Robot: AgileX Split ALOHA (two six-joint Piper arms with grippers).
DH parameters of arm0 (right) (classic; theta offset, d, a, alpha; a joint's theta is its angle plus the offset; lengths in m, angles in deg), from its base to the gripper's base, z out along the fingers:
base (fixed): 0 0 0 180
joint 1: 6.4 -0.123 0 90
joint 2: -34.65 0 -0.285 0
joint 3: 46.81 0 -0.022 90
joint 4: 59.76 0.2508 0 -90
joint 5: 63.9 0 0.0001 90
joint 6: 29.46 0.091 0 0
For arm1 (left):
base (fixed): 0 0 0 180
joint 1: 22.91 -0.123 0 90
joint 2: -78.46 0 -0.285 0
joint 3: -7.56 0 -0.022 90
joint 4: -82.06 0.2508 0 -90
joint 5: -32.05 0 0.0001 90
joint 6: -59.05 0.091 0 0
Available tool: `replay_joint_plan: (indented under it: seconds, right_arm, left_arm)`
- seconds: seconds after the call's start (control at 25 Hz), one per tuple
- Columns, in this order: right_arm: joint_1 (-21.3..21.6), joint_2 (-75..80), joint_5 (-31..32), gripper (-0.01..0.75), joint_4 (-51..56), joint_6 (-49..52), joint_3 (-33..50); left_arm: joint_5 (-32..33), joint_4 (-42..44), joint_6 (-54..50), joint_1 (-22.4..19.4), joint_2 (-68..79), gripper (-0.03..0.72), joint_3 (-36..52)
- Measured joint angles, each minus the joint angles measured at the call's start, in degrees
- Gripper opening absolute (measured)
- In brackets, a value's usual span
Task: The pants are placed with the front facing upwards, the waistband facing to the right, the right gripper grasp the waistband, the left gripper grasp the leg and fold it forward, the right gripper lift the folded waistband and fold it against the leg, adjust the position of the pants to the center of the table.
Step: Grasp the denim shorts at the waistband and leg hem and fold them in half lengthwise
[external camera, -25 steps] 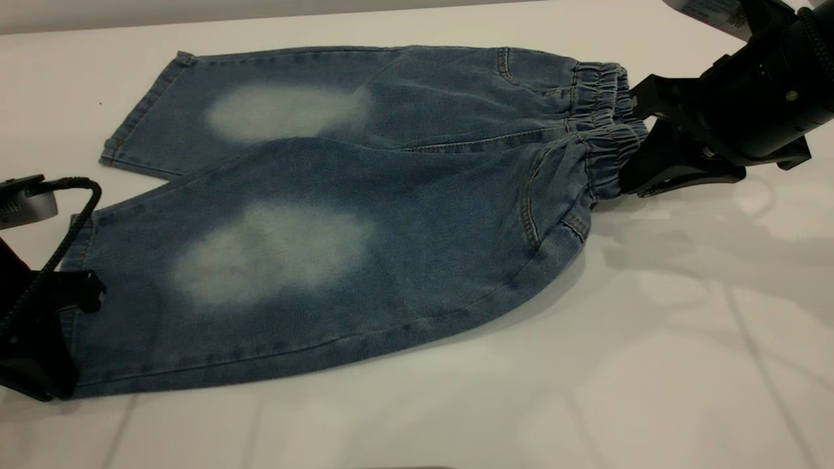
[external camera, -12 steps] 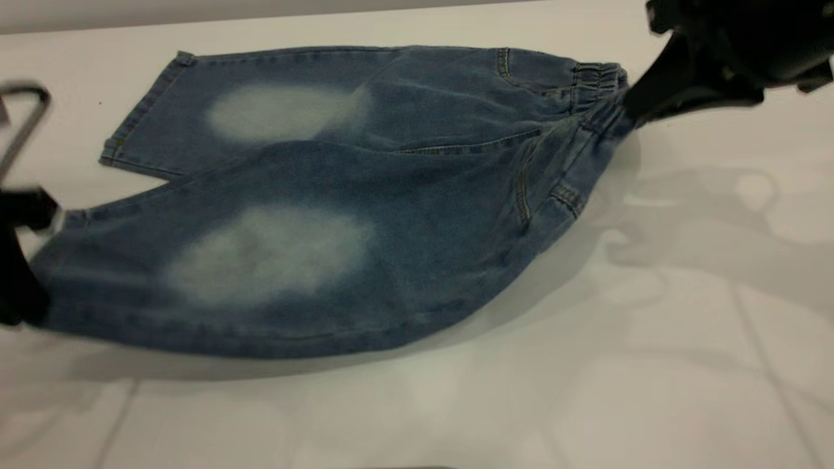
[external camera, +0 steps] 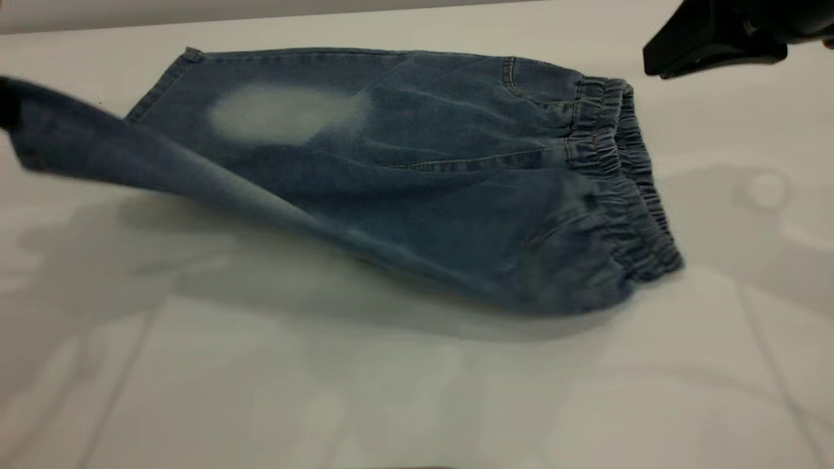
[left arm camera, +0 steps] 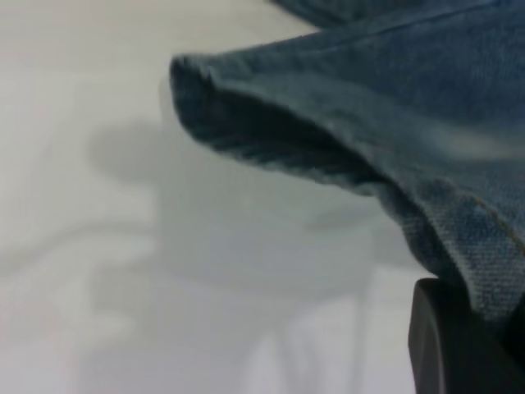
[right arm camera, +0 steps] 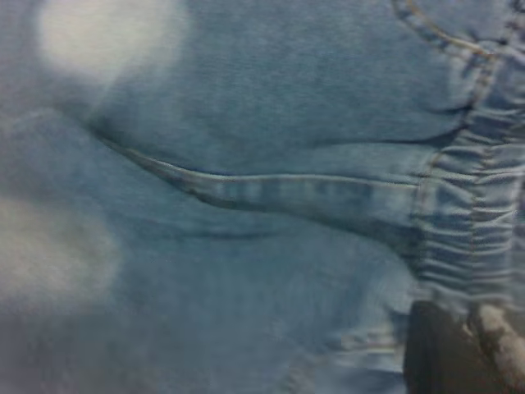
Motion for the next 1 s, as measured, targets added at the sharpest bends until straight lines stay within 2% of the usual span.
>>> replay_joint_plan:
  seconds: [0.24, 0.4, 0.56, 0.8, 0.88, 1.0]
  right_arm:
    - [0.0, 1.3, -0.6, 0.029, 2.8, -2.9, 0.0]
    - [0.0, 1.3, 5.0, 0.066, -3.5, 2.8, 0.0]
    - [0.0, 1.3, 10.2, 0.209, -14.0, 11.5, 0.0]
    - [0.0, 3.6, 12.5, 0.515, -22.0, 23.6, 0.0]
    - [0.0, 5.7, 12.6, 0.566, -22.6, 24.9, 0.0]
    - [0.0, 9.4, 10.2, 0.578, -22.8, 24.8, 0.0]
  left_arm:
    - [-0.4, 0.0, 0.4, 0.0, 8.9, 0.053, -6.5]
    - [1.3, 0.0, 1.4, 0.0, 11.4, 0.053, -9.0]
    - [2.7, 0.0, 1.9, 0.0, 11.4, 0.053, -9.3]
    - [3.1, 0.0, 2.7, 0.0, 11.4, 0.053, -9.3]
    - [3.2, 0.0, 2.7, 0.0, 11.5, 0.053, -9.3]
    - [3.3, 0.0, 2.7, 0.0, 11.5, 0.053, -9.3]
